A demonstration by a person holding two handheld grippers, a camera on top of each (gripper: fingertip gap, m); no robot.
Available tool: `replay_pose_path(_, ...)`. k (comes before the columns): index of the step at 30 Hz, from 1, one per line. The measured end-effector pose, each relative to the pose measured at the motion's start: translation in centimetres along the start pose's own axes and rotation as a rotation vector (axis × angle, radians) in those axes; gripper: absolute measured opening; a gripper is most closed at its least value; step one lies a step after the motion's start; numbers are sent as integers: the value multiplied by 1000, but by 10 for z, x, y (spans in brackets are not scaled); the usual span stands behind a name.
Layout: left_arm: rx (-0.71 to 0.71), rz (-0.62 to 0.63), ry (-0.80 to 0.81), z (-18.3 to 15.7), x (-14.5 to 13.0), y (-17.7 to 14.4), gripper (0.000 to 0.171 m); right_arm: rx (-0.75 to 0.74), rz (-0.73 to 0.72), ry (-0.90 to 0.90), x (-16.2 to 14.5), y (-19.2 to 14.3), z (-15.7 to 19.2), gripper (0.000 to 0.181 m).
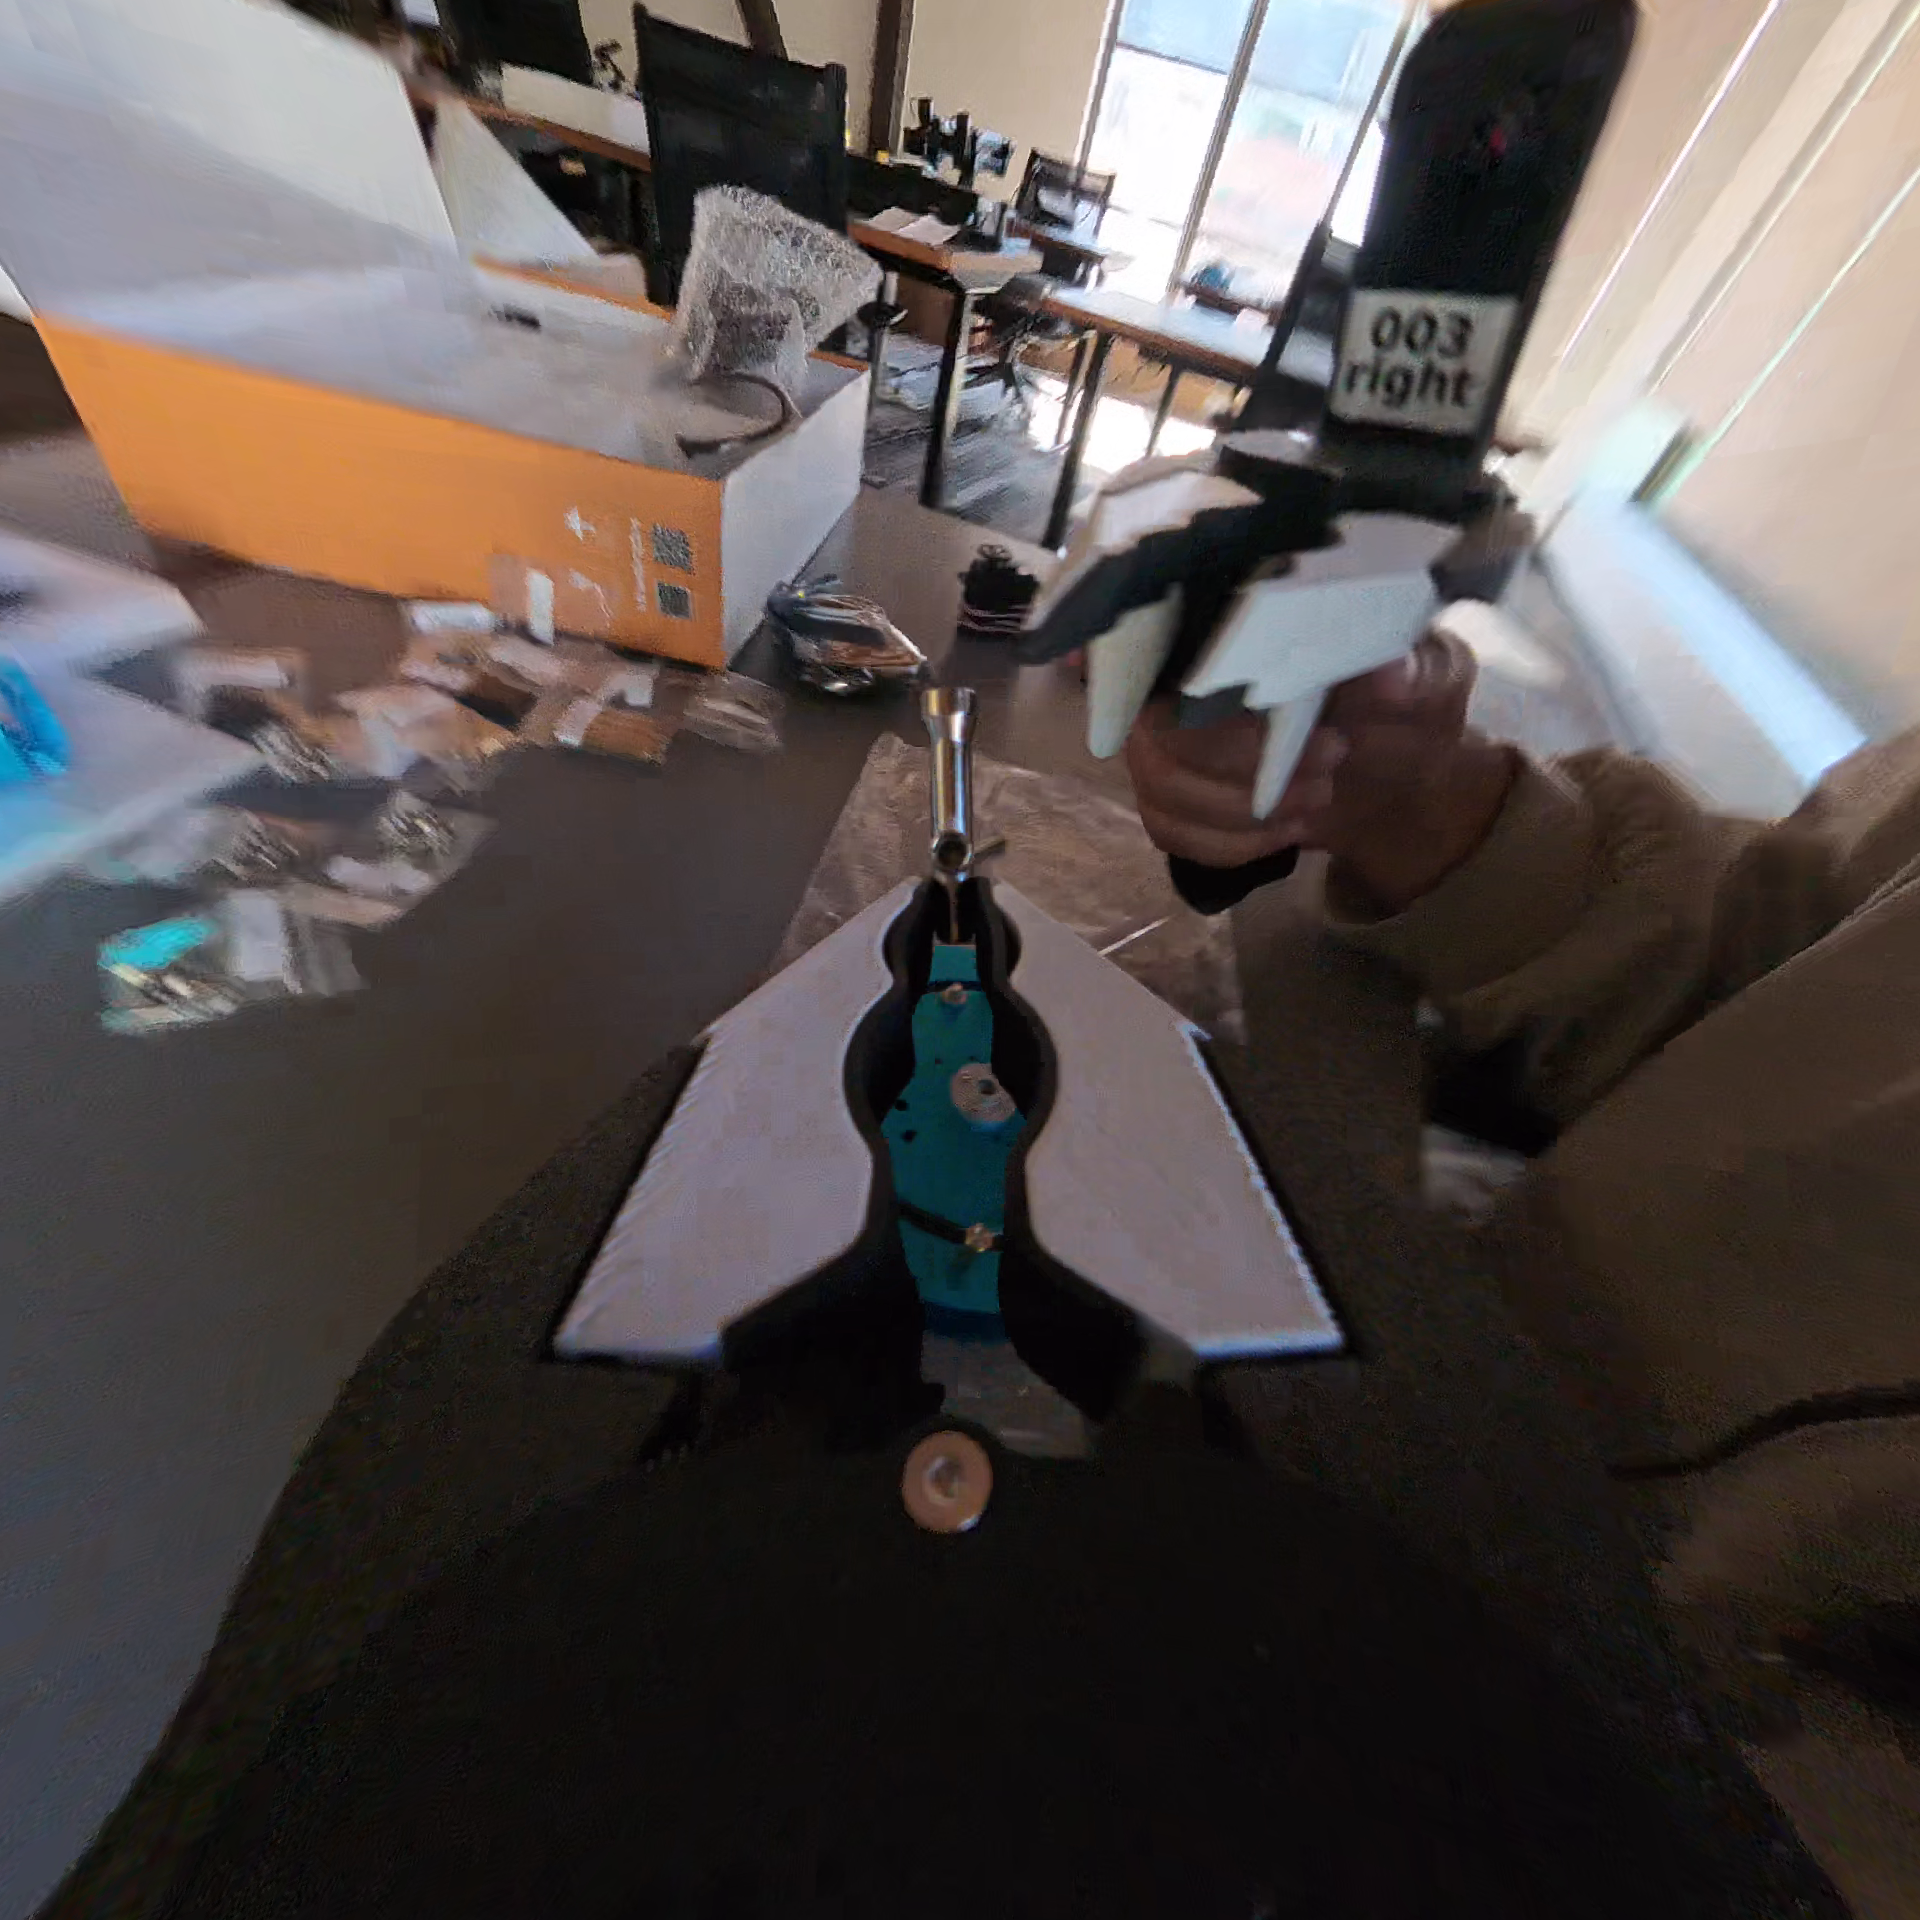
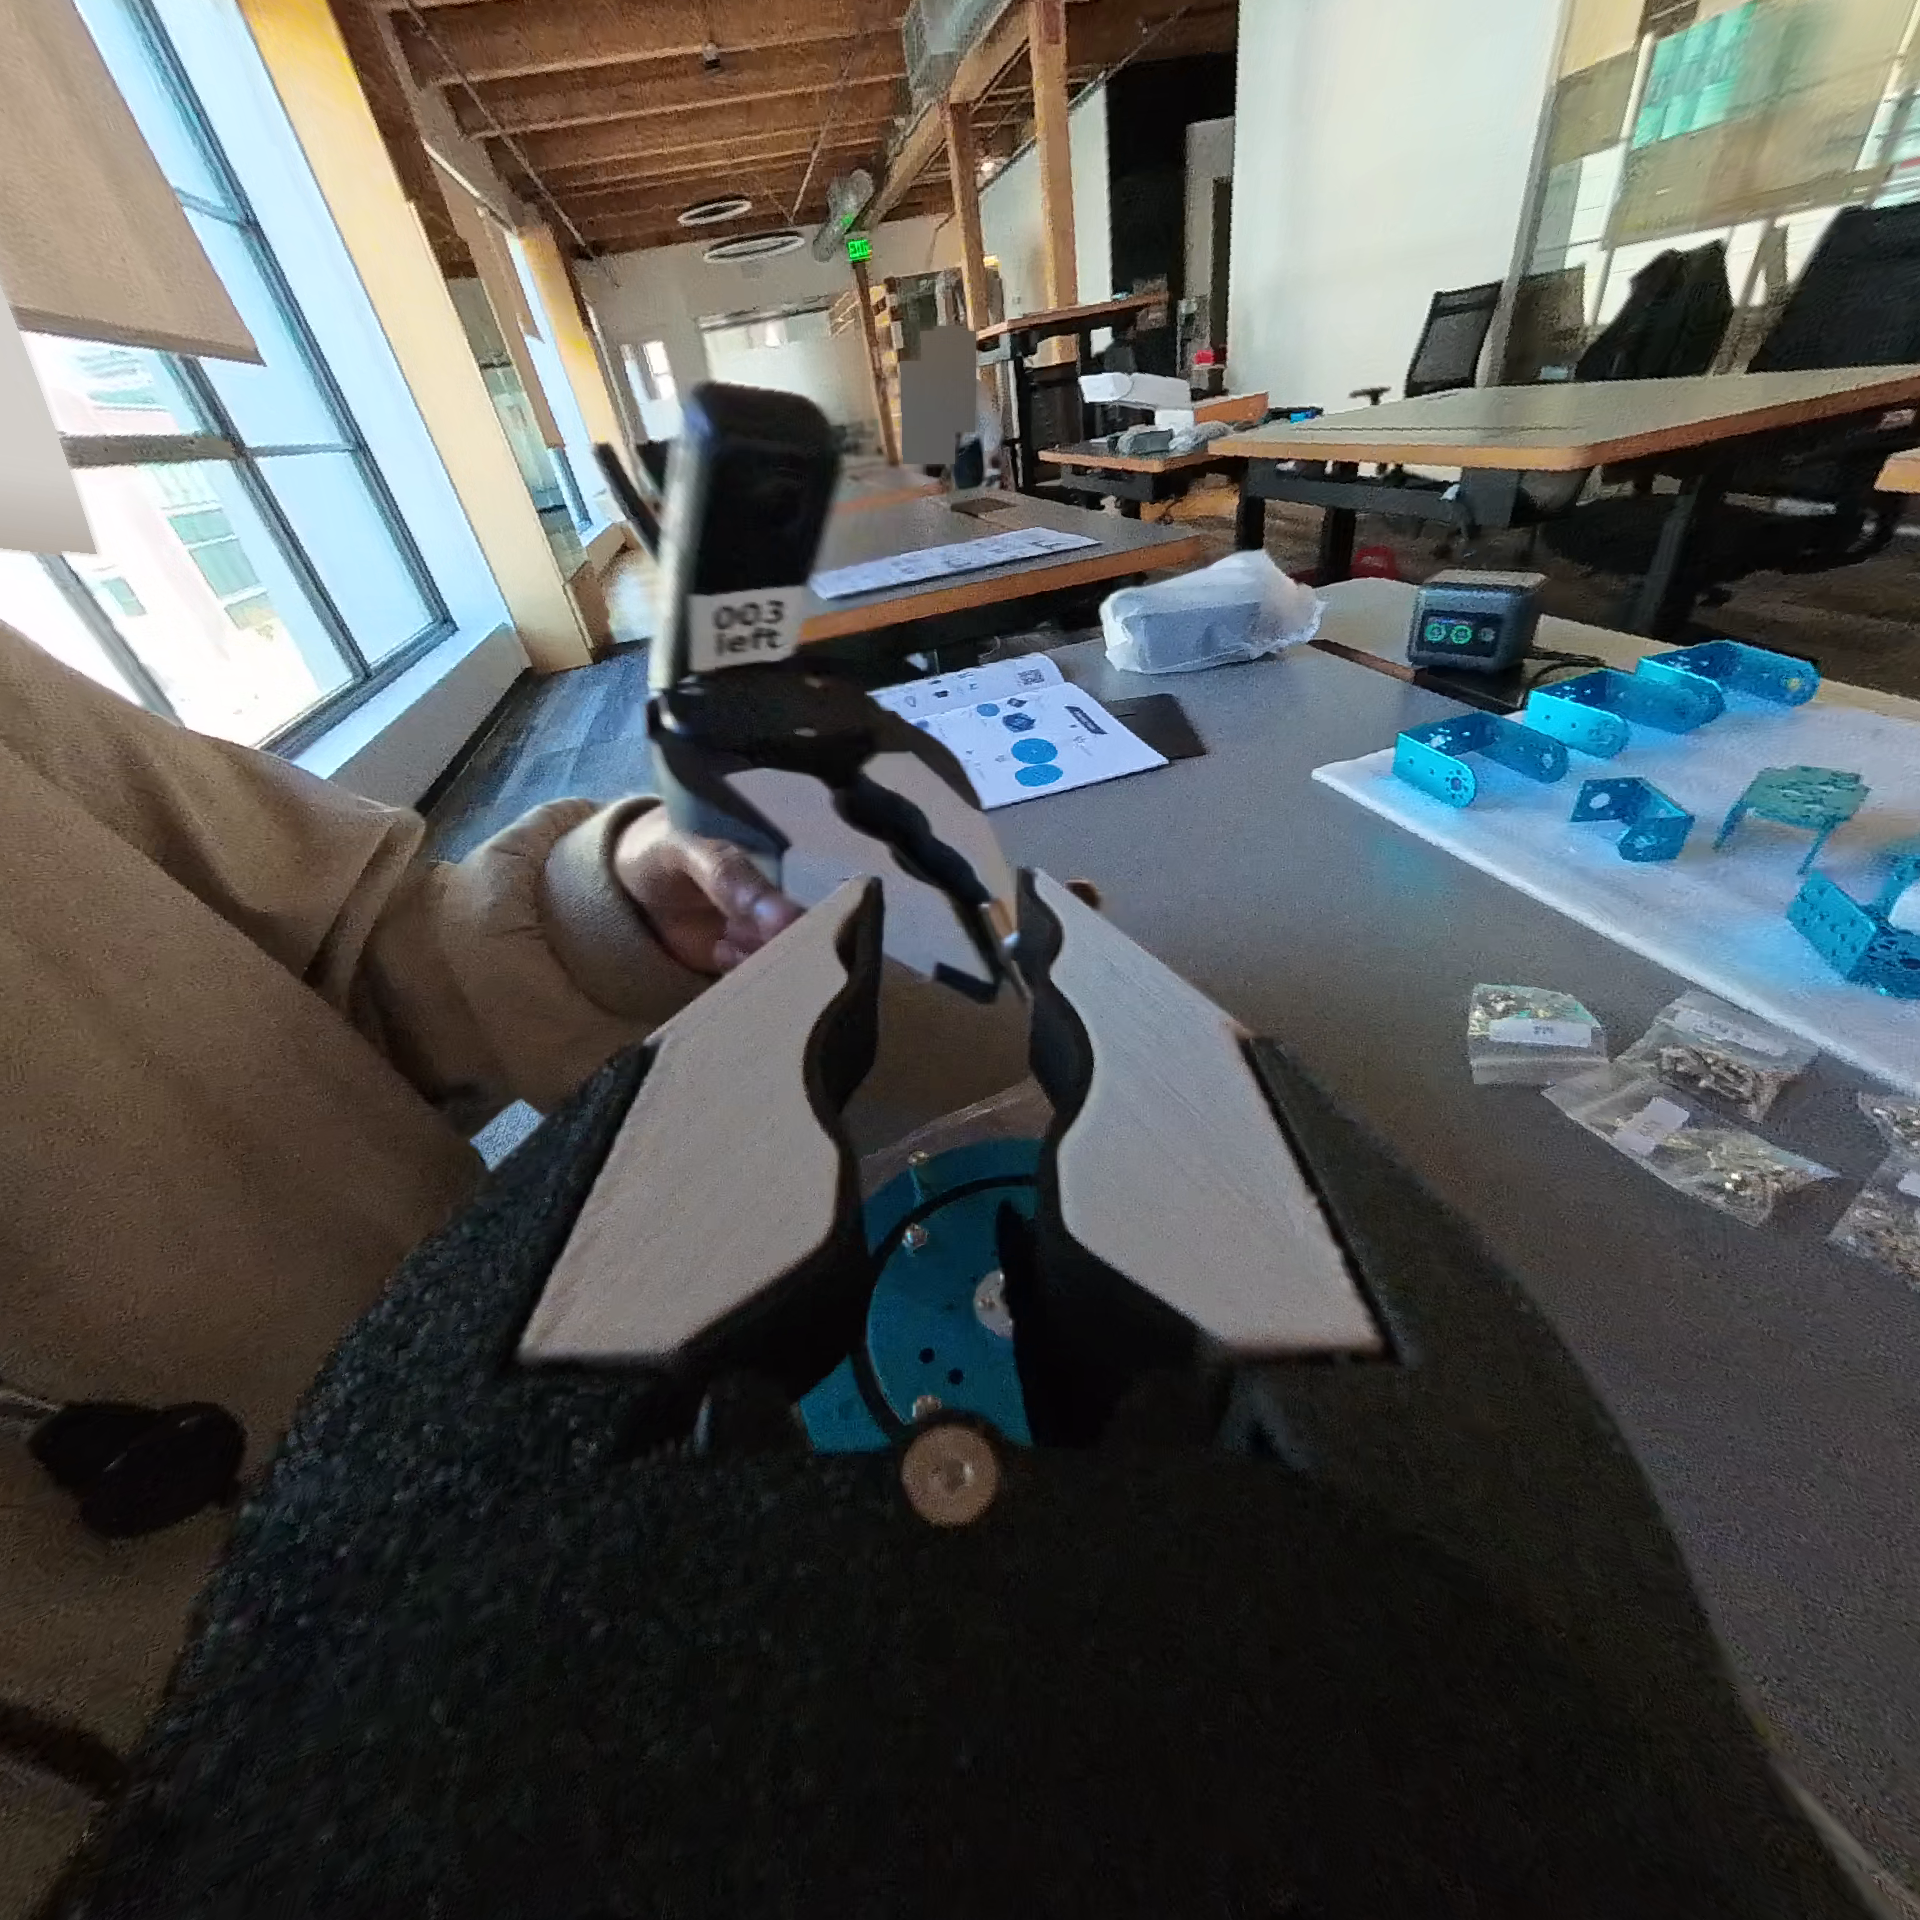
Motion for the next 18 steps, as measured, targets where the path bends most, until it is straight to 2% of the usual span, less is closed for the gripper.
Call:
replay_pose_path(3, 46, -21, 226, -20, 7, -8, 6, -36, 9, -31, -8, -3, -1, 24)
replay_pose_path(7, 81, -11, 326, -32, 11, -14, 6, 64, 4, -19, -9, -1, 4, 22)
replay_pose_path(11, 126, 31, 480, -42, 10, -16, 5, 58, 21, -46, -11, -2, 6, 15)
replay_pose_path(14, 105, 36, 495, -46, 10, -18, 6, 79, 63, -53, -14, 0, 10, 11)
replay_pose_path(18, 58, 17, 407, -45, 9, -19, 6, 106, 47, -43, -15, 2, 11, 10)
Point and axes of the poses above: each gripper's, where its closed fingertips meet, y out along the fingers, x out of its top, z = x × y across the jaws, the point moved 10 cm from there along -y, back along the fingers, and after that the axes turned 13 degrees about x, right-handed, at the moved point
